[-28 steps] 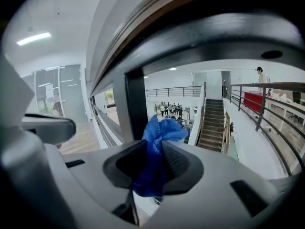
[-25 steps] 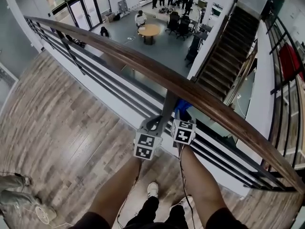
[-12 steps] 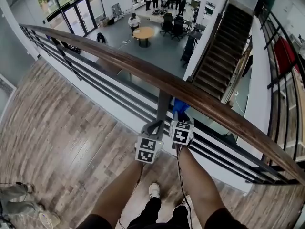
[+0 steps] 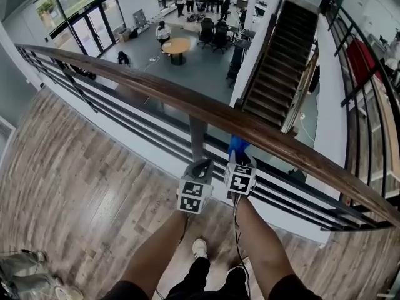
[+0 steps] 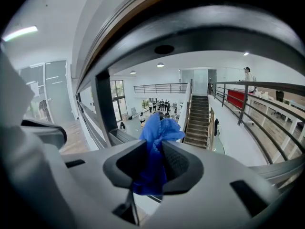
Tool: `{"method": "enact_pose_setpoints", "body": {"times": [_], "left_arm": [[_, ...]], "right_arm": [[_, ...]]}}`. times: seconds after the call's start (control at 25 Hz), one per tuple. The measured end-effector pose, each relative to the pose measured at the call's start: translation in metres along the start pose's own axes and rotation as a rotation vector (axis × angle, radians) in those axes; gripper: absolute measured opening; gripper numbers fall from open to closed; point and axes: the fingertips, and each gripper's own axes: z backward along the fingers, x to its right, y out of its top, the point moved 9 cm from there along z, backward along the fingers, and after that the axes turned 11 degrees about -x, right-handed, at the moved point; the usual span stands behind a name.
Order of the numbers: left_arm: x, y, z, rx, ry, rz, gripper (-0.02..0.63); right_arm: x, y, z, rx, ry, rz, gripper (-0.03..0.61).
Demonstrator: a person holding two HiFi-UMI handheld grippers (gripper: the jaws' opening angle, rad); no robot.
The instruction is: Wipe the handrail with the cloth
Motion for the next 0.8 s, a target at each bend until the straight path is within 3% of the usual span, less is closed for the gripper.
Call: {"method": "enact_pose_setpoints", "body": {"times": [0.52, 0.8], "left_arm": [[0.089, 0.007, -0.025, -0.036, -0.081, -0.030, 0.005], [0.153, 0.013, -0.038, -0.052, -0.162, -0.046, 0.005]], "right_arm": [[0.109, -0.045, 0.058, 0.008, -0.084, -0.059, 0.100], [0.160, -0.067, 0.084, 0.000, -0.125, -0.081, 0.100]]}}
